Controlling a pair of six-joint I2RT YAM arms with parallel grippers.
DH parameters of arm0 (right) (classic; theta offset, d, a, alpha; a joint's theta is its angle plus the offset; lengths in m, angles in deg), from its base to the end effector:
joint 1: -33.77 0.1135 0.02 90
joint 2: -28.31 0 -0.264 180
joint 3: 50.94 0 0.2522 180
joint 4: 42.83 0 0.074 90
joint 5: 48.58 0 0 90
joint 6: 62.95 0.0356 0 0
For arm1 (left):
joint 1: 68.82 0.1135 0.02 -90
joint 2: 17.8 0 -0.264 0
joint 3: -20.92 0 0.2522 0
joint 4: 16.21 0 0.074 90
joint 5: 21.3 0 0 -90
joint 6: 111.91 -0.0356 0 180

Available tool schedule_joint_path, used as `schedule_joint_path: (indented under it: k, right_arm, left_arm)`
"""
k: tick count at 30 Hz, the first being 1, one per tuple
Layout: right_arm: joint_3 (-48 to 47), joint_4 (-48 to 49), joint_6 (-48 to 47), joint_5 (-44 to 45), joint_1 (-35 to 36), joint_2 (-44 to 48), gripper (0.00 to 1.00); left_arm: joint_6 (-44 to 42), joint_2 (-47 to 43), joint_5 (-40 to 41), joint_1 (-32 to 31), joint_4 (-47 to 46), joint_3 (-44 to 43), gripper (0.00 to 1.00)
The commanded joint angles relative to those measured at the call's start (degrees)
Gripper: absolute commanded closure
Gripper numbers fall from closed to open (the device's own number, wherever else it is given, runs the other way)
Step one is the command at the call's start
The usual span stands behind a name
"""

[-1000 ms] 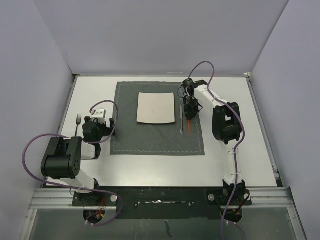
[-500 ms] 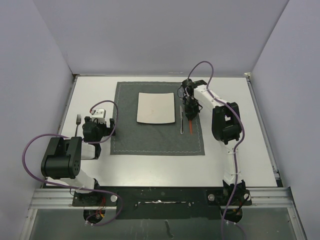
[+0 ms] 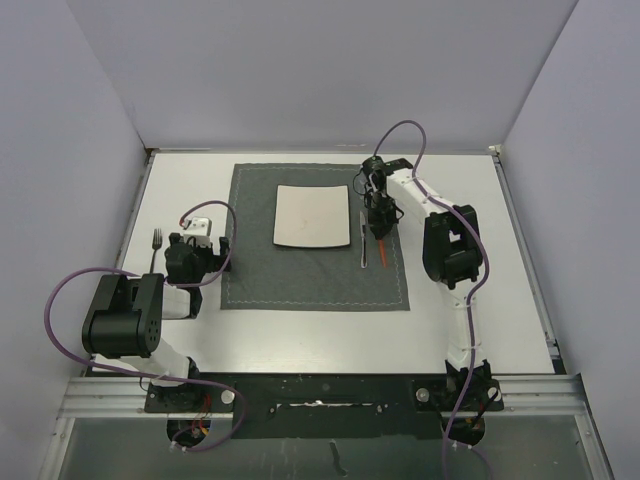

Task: Set the dinner table for one person
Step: Place the spoon on the napkin.

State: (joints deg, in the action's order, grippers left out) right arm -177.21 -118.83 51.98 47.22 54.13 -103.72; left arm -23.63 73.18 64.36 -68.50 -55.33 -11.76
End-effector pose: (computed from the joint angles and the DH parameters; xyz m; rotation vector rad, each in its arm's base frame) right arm 0.4357 0.1578 0.1760 0.1292 2.9667 -0.0565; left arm 0.2605 -0.0012 0.1269 0.0746 1.9034 -0.0480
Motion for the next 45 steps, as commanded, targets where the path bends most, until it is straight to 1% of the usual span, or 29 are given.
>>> schedule_joint_path:
  k: [1, 6, 8, 11, 13, 14, 22, 31, 35, 45]
  right_arm:
    - [-2.4, -0.3, 0.7, 0.2, 0.5, -0.7, 0.96]
    - [-2.3, -0.8, 1.6, 0.1, 0.5, -0.7, 0.95]
    - [-2.0, -0.6, 1.8, 0.5, 0.5, -0.4, 0.9]
    - [-1.8, -0.4, 1.9, 1.4, 0.6, 0.1, 0.77]
    - [-1.6, -0.5, 2.1, 1.7, 0.5, 0.1, 0.72]
    - [-1.5, -0.5, 2.1, 1.6, 0.5, 0.0, 0.72]
    - [0.5, -0.3, 3.0, 1.0, 0.5, 0.5, 0.72]
    - [3.9, 0.9, 4.4, 0.3, 0.4, 1.5, 0.75]
    - [3.6, 0.7, 4.6, 0.4, 0.4, 1.6, 0.81]
    - [2.9, 0.4, 5.2, 0.3, 0.4, 1.6, 0.83]
  left_arm:
    - [0.6, 1.0, 0.1, 0.1, -2.3, -1.5, 0.02]
    - [0.6, 1.0, 0.1, 0.1, -2.3, -1.4, 0.02]
    - [0.6, 1.0, 0.1, 0.1, -2.3, -1.5, 0.02]
    - [0.6, 0.9, 0.1, 0.1, -2.2, -1.5, 0.02]
    - [0.5, 1.0, 0.1, 0.1, -2.3, -1.5, 0.02]
    - [0.6, 1.0, 0.1, 0.1, -2.3, -1.5, 0.02]
    - [0.6, 0.9, 0.1, 0.1, -2.3, -1.5, 0.02]
    - [0.6, 1.0, 0.1, 0.1, -2.3, -1.5, 0.02]
    - [0.6, 1.0, 0.1, 0.1, -2.2, -1.5, 0.02]
    - [0.6, 1.0, 0.1, 0.1, -2.3, -1.5, 0.02]
